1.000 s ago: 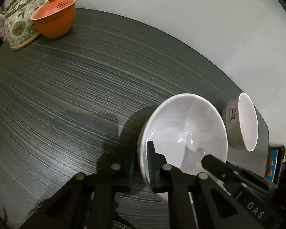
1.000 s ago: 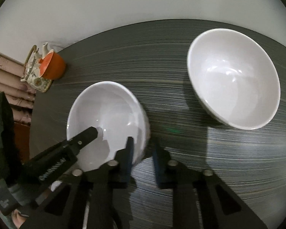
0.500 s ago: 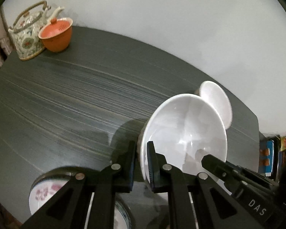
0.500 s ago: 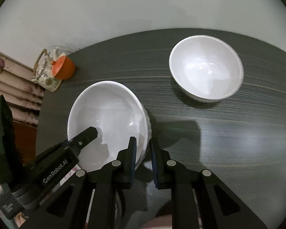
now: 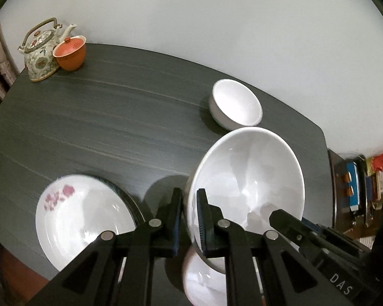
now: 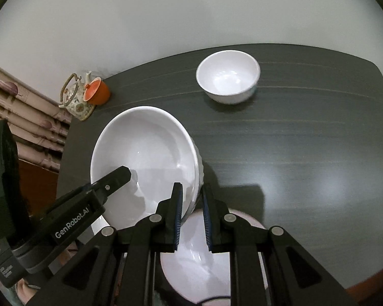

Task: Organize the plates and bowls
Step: 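Carry the Rabbit bowl over the pink bowl and lower it inside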

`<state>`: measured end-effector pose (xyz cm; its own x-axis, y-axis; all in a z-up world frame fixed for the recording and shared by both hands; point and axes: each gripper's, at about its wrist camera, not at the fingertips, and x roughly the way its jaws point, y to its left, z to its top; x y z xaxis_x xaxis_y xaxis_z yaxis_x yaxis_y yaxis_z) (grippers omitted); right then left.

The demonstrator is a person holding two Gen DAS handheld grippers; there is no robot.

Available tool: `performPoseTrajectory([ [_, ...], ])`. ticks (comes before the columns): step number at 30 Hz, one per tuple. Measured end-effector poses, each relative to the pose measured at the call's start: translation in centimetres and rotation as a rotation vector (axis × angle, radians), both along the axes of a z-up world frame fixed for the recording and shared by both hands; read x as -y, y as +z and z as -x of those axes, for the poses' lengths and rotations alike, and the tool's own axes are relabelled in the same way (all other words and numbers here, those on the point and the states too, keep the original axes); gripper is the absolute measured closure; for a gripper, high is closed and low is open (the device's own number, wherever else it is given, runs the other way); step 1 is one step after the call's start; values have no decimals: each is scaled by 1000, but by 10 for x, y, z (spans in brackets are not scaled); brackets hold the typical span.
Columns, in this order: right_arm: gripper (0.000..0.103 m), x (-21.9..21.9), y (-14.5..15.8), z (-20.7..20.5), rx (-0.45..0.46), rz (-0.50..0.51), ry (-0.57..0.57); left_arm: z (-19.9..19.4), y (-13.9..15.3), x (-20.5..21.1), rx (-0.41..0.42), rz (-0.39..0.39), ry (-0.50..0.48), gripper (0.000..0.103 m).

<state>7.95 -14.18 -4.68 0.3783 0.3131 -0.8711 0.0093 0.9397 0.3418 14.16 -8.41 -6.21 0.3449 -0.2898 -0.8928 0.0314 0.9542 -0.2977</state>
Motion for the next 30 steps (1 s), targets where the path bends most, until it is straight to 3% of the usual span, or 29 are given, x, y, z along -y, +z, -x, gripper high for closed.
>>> performPoseTrajectory([
  [14, 86, 31, -13, 80, -8, -30, -66, 62, -12, 29, -38, -30, -56, 92],
  [30, 86, 38, -52, 102, -64, -25, -82, 84, -51, 46, -107, -92, -72, 92],
])
